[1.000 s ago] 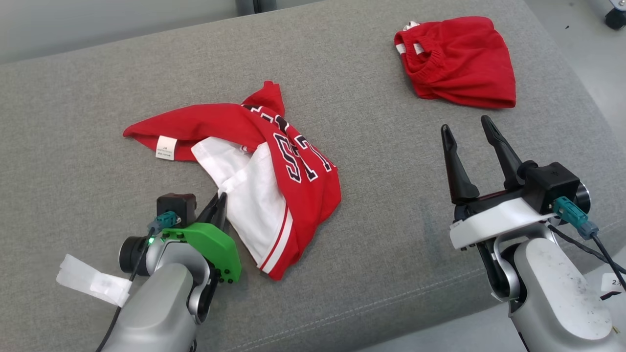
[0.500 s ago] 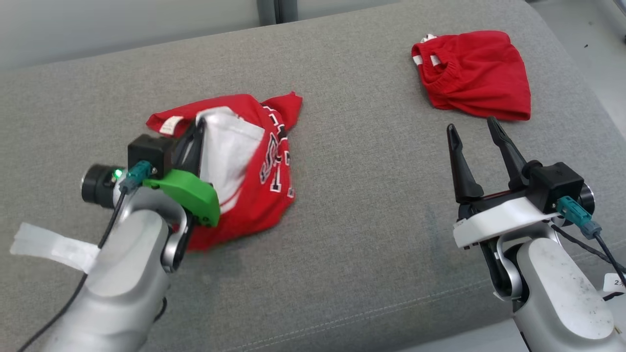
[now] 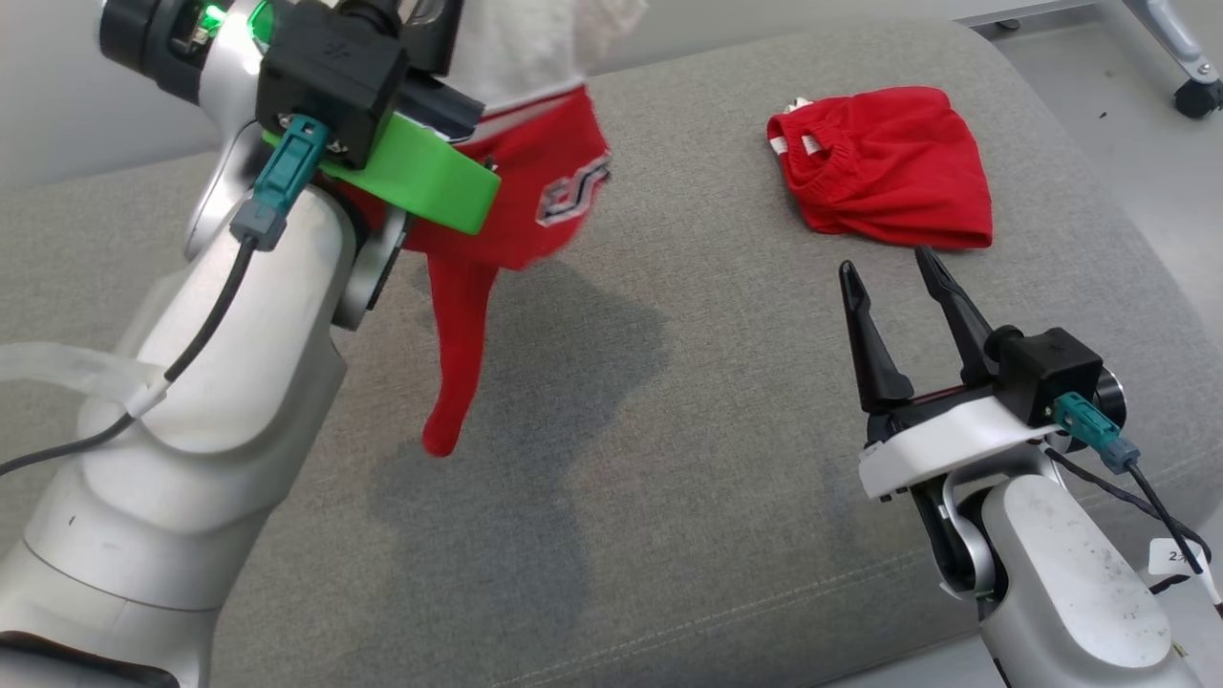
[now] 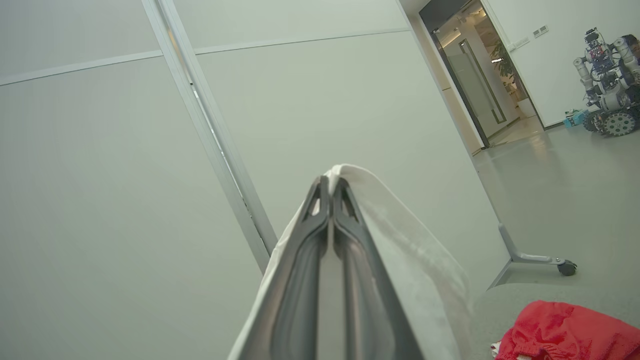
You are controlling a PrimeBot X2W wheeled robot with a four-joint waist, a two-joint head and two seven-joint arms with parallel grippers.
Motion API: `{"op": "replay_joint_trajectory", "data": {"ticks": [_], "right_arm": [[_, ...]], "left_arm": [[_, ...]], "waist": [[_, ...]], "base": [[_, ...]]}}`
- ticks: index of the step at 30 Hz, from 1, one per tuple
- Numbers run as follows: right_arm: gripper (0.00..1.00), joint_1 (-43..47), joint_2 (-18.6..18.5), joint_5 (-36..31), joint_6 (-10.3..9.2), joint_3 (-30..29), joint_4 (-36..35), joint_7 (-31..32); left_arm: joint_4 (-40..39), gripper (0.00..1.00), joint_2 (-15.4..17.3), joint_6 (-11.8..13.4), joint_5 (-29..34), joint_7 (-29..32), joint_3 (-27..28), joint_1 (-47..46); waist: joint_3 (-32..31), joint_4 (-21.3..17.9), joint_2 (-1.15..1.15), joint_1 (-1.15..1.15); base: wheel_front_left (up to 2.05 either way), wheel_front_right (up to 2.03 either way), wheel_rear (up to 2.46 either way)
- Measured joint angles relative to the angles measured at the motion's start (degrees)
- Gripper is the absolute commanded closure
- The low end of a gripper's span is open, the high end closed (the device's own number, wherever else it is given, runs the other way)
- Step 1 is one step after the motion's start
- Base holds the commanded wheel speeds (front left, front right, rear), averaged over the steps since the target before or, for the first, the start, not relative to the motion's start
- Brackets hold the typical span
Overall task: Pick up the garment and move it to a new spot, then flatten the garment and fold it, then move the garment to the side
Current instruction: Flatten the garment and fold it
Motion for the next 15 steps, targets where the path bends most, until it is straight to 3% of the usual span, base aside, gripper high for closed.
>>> {"op": "replay_joint_trajectory", "data": {"ticks": [4,7,15], "right_arm": [[0.0,0.3,-0.3,0.0,-0.05,-1.0,0.1,0.0],[0.0,1.0,-1.3,0.0,-0.18,-2.2,0.1,0.0],[0.0,1.5,-0.9,0.0,-0.49,-1.2,-0.4,0.0]], "left_arm": [[-2.6,1.0,-2.7,-0.2,-2.4,-0.1,0.9,0.5],[-0.3,1.0,-3.9,-0.2,-4.6,-0.1,0.6,4.4],[11.0,1.0,-0.5,1.0,-8.3,0.1,1.7,22.9]], "waist": [[-0.5,-1.1,0.0,0.0],[-0.7,-1.1,0.0,0.0],[0.2,0.2,0.0,0.0]], "base": [[0.0,0.0,0.0],[0.0,0.0,0.0],[0.0,0.0,0.0]]}}
